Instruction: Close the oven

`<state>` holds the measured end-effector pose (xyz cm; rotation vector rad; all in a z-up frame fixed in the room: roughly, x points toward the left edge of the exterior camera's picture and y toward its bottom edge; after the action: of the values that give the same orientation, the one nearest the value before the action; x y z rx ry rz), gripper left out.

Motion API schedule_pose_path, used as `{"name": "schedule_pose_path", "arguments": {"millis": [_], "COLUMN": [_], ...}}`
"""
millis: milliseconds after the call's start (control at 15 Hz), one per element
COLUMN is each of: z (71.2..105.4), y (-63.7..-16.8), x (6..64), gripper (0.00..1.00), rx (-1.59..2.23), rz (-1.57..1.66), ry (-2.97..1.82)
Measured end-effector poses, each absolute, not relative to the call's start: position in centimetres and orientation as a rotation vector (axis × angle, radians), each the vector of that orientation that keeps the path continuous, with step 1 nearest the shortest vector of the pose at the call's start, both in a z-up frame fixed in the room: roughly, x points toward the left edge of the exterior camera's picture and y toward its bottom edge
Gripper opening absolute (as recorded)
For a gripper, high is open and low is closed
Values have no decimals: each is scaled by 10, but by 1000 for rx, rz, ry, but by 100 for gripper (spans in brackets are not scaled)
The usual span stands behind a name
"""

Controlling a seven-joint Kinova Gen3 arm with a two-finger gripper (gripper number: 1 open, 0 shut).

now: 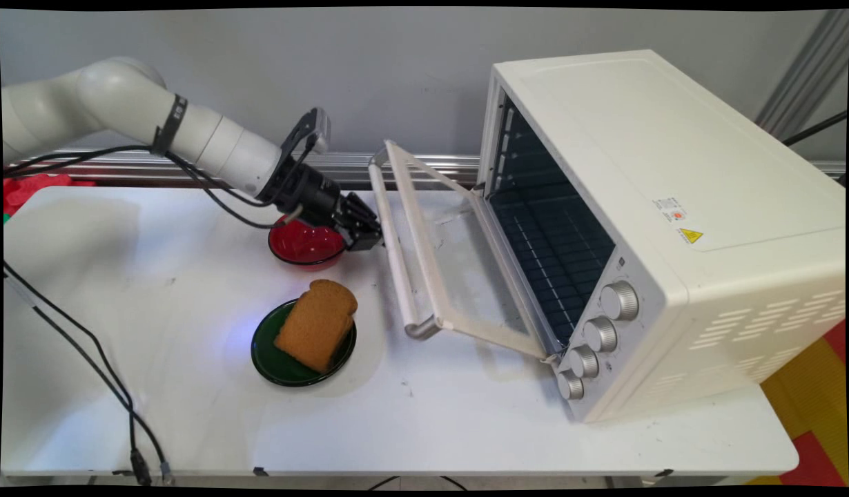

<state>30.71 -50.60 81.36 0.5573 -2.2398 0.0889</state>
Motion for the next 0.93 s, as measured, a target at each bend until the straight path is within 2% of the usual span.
{"name": "schedule_pose_path", "arguments": {"millis": [933], "z": [858], "y": [-533], "x": [274], "gripper": [0], "rx": [538], "rz": [135], "ry": [-2073]}}
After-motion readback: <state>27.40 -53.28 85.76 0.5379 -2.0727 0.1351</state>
